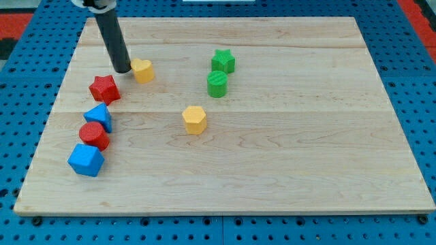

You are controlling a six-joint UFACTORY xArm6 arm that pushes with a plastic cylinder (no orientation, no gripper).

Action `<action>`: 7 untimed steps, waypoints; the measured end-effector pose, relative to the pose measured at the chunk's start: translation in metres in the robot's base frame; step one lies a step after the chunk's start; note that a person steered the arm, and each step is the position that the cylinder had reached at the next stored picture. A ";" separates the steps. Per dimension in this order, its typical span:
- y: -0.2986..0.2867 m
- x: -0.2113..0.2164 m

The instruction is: Move the yellow hexagon down to the yellow heart

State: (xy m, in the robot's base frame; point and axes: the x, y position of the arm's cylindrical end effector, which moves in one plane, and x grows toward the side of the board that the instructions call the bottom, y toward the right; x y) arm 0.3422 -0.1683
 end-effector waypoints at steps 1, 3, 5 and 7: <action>0.042 0.006; 0.050 0.059; 0.142 0.122; 0.158 0.129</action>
State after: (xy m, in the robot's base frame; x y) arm 0.4708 -0.0107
